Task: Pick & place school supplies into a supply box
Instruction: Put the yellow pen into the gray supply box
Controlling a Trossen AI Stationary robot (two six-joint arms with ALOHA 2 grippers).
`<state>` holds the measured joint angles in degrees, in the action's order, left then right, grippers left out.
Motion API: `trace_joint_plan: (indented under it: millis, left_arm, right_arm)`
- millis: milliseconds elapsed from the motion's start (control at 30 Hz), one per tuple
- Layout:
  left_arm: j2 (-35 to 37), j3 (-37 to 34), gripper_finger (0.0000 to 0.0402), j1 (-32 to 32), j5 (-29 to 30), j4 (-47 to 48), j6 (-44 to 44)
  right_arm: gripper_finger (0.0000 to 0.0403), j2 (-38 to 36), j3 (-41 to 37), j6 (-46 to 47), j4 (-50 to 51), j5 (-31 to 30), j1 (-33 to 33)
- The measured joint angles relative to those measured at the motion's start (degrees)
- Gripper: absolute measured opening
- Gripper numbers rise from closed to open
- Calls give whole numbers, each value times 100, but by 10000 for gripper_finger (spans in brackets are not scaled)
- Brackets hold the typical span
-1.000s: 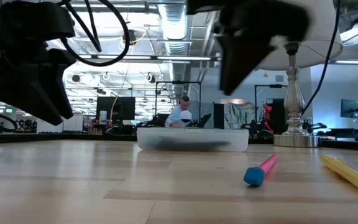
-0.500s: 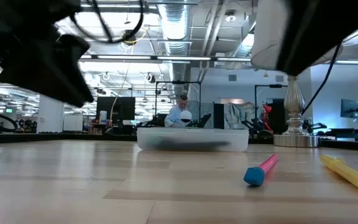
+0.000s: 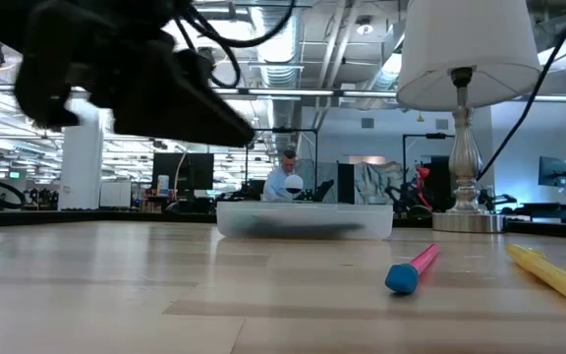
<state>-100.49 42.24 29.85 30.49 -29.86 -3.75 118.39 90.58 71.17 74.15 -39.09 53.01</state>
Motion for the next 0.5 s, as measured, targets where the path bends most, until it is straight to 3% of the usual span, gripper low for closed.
trace_joint_plan:
  millis: [167,500]
  left_arm:
    - [-288,24,138,-237,-860,-429,-199]
    - [-262,26,138,-285,-874,-43,-313]
  right_arm:
    - [118,-2,-174,335,-489,393,-130]
    - [118,0,-935,36,-1198,1252,-637]
